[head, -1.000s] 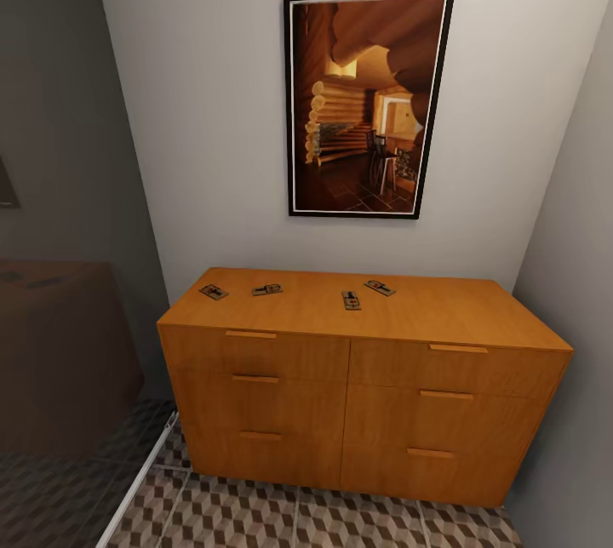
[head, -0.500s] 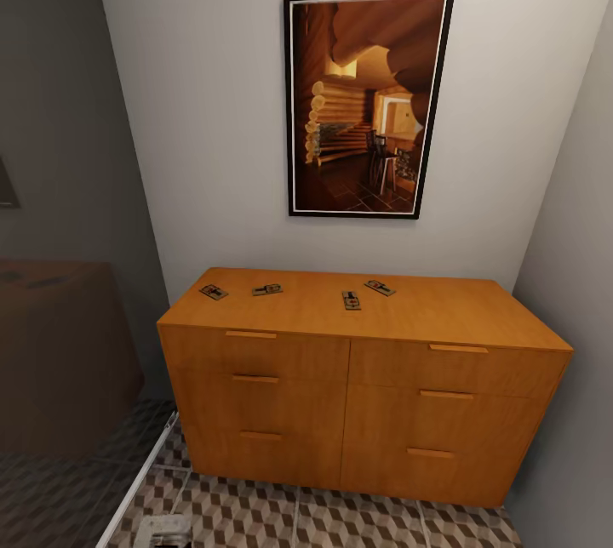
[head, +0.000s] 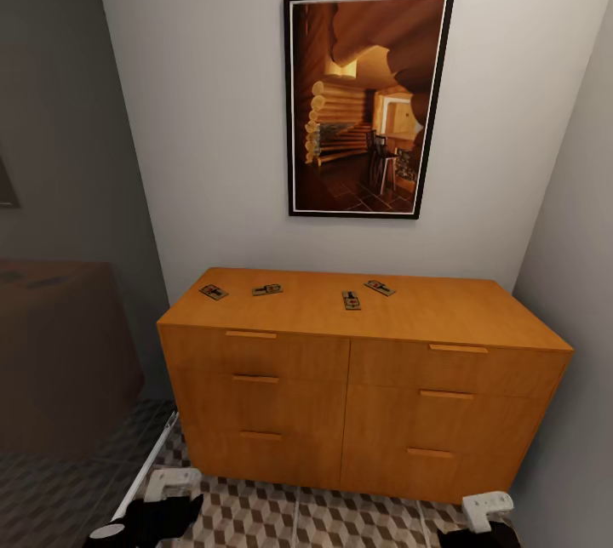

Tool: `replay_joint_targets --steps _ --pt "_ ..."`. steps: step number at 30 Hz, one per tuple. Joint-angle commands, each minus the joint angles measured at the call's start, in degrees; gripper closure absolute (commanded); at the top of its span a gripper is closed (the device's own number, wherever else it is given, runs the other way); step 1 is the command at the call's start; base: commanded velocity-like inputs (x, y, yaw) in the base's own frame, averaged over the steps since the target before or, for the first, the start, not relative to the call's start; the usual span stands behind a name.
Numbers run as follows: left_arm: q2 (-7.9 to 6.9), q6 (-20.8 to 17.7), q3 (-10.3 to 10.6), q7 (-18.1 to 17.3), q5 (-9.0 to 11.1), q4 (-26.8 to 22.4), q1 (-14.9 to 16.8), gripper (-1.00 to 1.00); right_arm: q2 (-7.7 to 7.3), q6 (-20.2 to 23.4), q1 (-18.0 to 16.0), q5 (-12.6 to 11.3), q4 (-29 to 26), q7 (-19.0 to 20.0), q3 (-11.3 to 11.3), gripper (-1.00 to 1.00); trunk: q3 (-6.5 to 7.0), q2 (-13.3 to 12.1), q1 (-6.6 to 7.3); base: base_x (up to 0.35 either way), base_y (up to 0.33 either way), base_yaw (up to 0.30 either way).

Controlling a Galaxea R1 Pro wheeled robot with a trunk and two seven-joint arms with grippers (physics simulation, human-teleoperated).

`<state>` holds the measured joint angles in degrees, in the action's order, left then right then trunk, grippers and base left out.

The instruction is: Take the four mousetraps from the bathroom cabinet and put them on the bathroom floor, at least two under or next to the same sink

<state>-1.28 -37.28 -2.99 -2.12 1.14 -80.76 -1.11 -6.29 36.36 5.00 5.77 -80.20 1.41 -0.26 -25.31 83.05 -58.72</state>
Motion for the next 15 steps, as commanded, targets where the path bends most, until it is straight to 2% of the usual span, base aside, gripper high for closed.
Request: replay_joint_targets --steps 1,8,15 --pt "0.01 -0.3 -0.1 -0.2 0.1 -0.1 0.0 -1.0 -0.01 0.3 0.0 0.5 -0.1 0.1 0.0 -1.0 -0.04 0.0 -0.01 0.0 0.0 0.0" --pt "2.46 -2.2 0.0 -0.4 0.0 -1.5 3.2 -1.0 -0.03 3.8 -0.1 0.6 -6.8 0.0 -0.3 -1.0 -0.04 0.0 -0.01 0.0 0.0 0.0" --pt "3.8 -5.3 0.0 -0.4 0.0 -3.3 6.3 -1.0 -0.01 5.2 -1.9 0.6 -8.9 -0.2 -0.4 -1.0 -0.04 0.0 -0.01 0.0 0.0 0.0"
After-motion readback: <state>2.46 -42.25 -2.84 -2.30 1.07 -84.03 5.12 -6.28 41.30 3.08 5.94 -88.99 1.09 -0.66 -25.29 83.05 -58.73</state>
